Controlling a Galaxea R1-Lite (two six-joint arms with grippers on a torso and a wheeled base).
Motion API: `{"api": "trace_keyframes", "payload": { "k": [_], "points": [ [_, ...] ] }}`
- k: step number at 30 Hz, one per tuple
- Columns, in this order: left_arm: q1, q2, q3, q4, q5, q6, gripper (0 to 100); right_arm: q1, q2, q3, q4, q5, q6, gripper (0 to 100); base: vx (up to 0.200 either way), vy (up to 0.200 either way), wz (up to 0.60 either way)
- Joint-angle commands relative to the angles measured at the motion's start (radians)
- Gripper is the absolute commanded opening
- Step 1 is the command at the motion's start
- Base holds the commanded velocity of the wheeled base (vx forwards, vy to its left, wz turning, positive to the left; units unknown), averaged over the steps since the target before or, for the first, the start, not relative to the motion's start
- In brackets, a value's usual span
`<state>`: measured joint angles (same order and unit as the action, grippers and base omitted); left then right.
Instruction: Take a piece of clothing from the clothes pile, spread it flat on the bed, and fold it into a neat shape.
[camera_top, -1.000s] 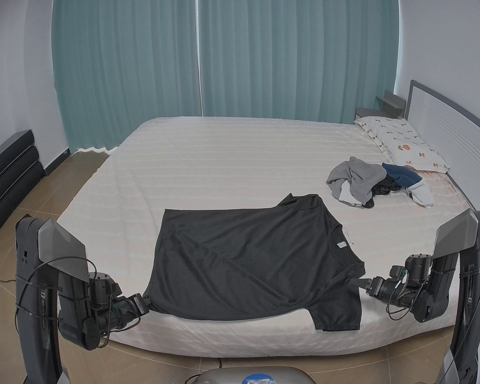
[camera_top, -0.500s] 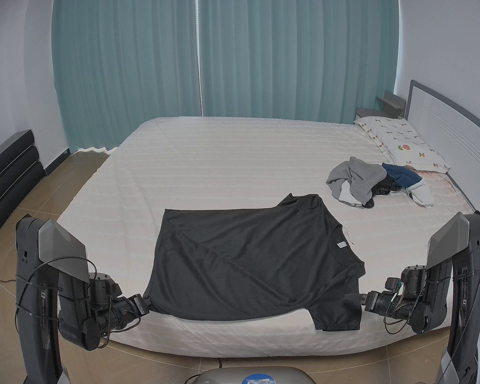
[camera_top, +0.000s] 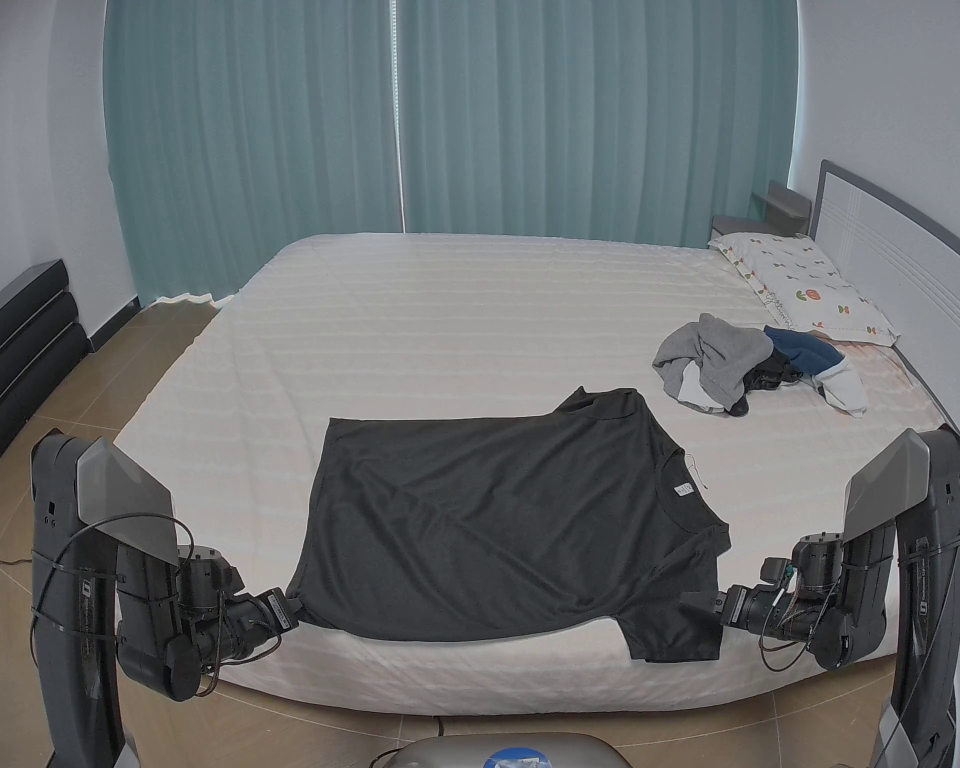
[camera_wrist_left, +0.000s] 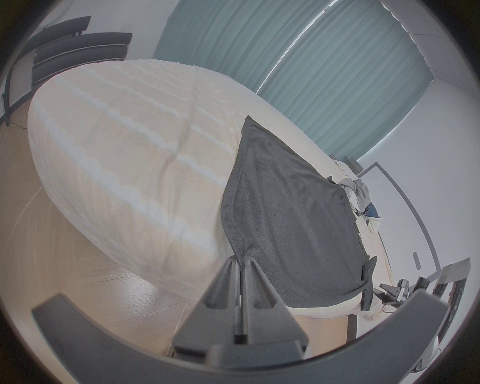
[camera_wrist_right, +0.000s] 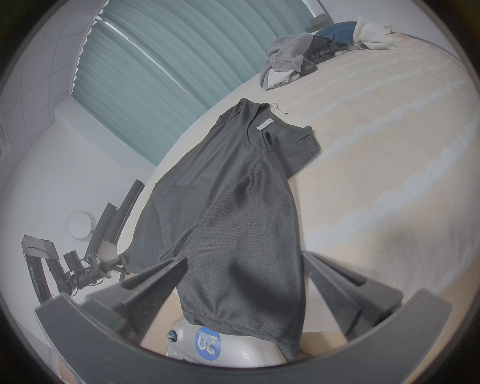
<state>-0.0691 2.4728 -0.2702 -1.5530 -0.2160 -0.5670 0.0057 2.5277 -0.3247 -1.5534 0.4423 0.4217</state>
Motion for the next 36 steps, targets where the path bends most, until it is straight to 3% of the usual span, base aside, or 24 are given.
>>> {"api": "trace_keyframes", "payload": {
  "k": [1, 20, 26, 27, 32, 36],
  "points": [
    [0.0, 0.002, -0.001, -0.018, 0.0, -0.005, 0, -0.012, -0.003, 0.018, -0.013, -0.014, -0.003, 0, 0.0, 0.0, 0.0],
    [0.029, -0.078, 0.031, -0.018, 0.021, 0.027, 0, -0.055, -0.119, 0.202, -0.014, -0.019, -0.055, 0, 0.0, 0.0, 0.0],
    [0.052, -0.141, 0.097, -0.018, 0.035, 0.11, 0, -0.056, -0.179, 0.236, -0.013, -0.01, -0.06, 0, 0.0, 0.0, 0.0],
    [0.054, -0.141, 0.115, -0.018, 0.035, 0.157, 0, -0.056, -0.19, 0.253, -0.013, -0.007, -0.066, 0, 0.0, 0.0, 0.0],
    [0.054, -0.147, 0.157, -0.018, 0.041, 0.243, 0, -0.056, -0.201, 0.312, -0.014, -0.004, -0.164, 0, 0.0, 0.0, 0.0],
    [0.054, -0.153, 0.183, -0.018, 0.041, 0.282, 0, -0.058, -0.233, 0.325, -0.008, -0.004, -0.189, 0, 0.0, 0.0, 0.0]
  ]
}}
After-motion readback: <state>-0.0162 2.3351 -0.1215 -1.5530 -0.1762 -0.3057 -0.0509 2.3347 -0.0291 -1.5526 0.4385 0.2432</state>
